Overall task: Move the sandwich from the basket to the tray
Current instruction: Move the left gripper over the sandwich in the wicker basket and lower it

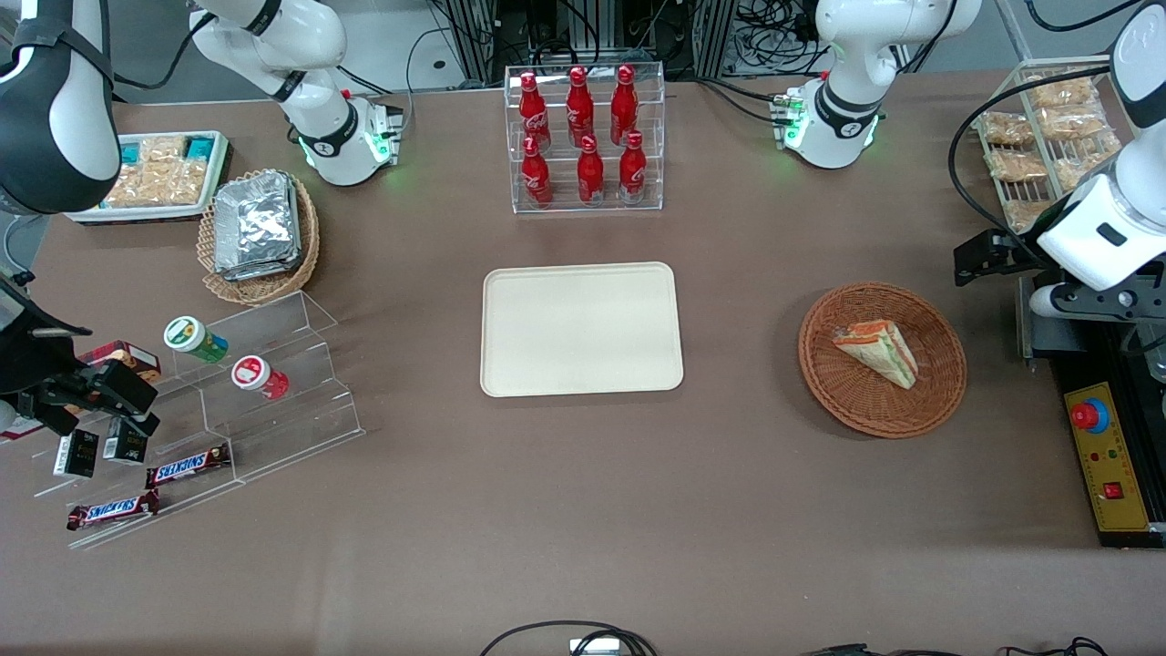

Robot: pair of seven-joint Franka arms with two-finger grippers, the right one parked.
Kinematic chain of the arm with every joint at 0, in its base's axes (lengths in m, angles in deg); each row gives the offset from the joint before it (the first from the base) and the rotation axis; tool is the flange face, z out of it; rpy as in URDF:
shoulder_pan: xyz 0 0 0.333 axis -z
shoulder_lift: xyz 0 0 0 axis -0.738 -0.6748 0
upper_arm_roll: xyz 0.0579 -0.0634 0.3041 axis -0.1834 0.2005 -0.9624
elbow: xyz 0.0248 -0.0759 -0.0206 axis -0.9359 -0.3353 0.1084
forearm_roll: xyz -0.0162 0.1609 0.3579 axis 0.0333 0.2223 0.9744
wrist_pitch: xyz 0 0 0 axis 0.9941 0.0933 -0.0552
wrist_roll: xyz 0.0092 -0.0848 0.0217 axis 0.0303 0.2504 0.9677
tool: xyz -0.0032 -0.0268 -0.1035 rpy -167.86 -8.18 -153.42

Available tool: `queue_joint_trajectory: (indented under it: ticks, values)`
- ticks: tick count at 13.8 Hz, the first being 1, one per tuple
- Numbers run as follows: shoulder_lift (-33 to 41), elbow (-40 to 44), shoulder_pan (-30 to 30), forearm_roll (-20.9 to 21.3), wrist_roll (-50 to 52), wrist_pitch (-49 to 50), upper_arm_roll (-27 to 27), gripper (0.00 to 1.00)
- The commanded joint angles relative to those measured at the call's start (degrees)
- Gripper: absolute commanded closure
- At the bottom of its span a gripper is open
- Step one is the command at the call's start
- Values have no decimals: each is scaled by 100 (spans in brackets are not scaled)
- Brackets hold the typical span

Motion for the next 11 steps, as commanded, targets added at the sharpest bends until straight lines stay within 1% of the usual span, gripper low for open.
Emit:
queue_joint_trajectory:
  ticks: [1,6,8,11]
  values:
    - [32,31,49,13,-60,-16,-61,0]
    - [-100,-74,14,39,10,-42,-96,0]
    - [-57,-599,5,144,167,-400,-105,0]
    - [-21,-1390,23,171,1106,-1191,-96,0]
